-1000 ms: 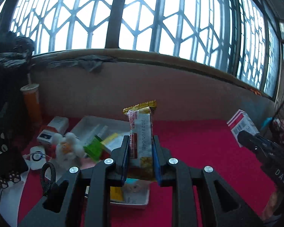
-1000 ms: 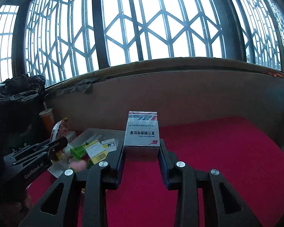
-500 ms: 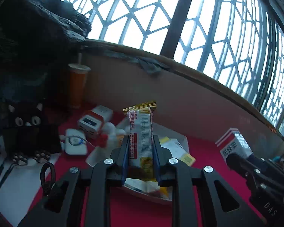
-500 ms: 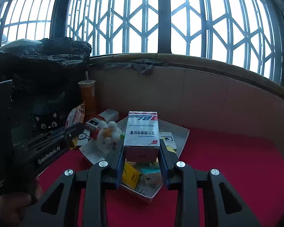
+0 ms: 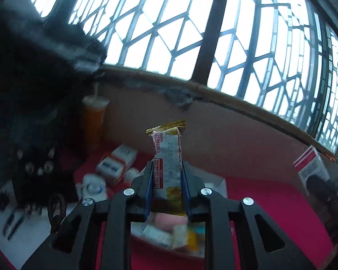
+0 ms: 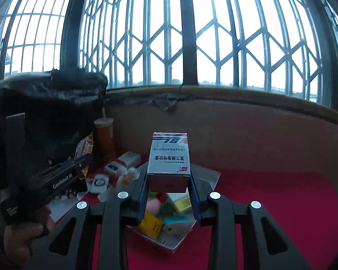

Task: Organize objects
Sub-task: 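Lift and carry the gold snack bar to the tray while the right tool carries the small box, then lower and release the gold snack bar into the tray while the right tool releases the small box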

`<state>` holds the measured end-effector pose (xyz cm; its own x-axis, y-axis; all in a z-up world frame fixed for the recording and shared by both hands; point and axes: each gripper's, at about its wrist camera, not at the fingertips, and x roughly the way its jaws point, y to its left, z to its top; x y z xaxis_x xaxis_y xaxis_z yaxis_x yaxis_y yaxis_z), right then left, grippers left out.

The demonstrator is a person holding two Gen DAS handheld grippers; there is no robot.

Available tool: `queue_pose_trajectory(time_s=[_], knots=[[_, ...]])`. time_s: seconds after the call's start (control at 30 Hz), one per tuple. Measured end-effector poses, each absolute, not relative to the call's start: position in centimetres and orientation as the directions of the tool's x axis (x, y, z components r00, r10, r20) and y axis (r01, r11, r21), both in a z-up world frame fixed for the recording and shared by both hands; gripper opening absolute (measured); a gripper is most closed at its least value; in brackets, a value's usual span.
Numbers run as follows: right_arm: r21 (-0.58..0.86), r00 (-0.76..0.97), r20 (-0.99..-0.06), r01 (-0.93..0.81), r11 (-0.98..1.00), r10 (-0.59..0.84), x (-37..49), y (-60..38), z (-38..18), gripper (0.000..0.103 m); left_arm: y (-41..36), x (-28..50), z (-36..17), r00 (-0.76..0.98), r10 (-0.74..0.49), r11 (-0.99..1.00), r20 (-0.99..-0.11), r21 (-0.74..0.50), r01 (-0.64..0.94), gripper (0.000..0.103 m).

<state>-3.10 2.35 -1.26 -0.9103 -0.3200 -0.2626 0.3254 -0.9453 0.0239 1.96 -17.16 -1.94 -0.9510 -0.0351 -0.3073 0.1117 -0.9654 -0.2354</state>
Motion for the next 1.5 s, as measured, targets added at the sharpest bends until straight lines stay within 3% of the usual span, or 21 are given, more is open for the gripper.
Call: queue_pose_trajectory(time_s=[0.13, 0.3, 0.37, 0.47, 0.63, 0.83, 1.0, 1.23, 1.5], knots=[[0.095, -0.955, -0.195, 0.209, -0.973, -0.224, -1.7, 8.5, -0.9, 0.035, -11.1, 2.1, 0.0, -0.965, 0.021, -0.993, -0.260, -0.120, 0.010, 0.021], [0.210, -0.967, -0.251, -0.004, -0.978, -0.050, -0.9, 17.1, -4.1, 0.035, -1.5, 1.3, -3.1, -0.916, 0.160, -0.985, -0.368, -0.003, -0.171, 0.021], [0.260, -0.968, -0.250, -0.074, -0.963, 0.007, -0.3, 20.8, -3.6, 0.035, 2.3, 1.8, -2.3, -0.900, 0.235, -0.964, -0.366, 0.033, -0.265, 0.021], [0.300, -0.979, -0.186, -0.141, -0.943, 0.087, 2.2, 24.6, -2.1, 0.035, 6.1, 2.8, -1.3, -0.891, 0.299, -0.938, -0.343, 0.068, -0.341, 0.022], [0.306, -0.980, -0.172, -0.151, -0.940, 0.101, 3.4, 26.2, -1.7, 0.035, 9.2, 2.5, -3.1, -0.838, 0.343, -0.914, -0.425, 0.056, -0.403, 0.022], [0.267, -0.988, -0.151, -0.017, -0.964, -0.024, 0.8, 23.2, 1.0, 0.035, 4.8, 2.1, -0.2, -0.896, 0.282, -0.952, -0.343, 0.018, -0.307, 0.022], [0.211, -0.939, -0.293, 0.120, -0.970, -0.180, -2.0, 15.4, -2.7, 0.035, -2.4, -1.5, -3.3, -0.880, 0.198, -0.980, -0.433, -0.073, -0.185, 0.022], [0.192, -0.855, -0.428, 0.229, -0.954, -0.292, -9.6, 6.5, -5.4, 0.035, -15.4, -6.1, -3.3, -0.886, 0.087, -0.986, -0.455, -0.164, -0.013, 0.022], [0.225, -0.741, -0.588, 0.237, -0.945, -0.325, -17.9, 0.1, -9.3, 0.035, -19.3, -15.0, -6.5, -0.804, 0.171, -0.974, -0.569, -0.219, -0.052, 0.022]])
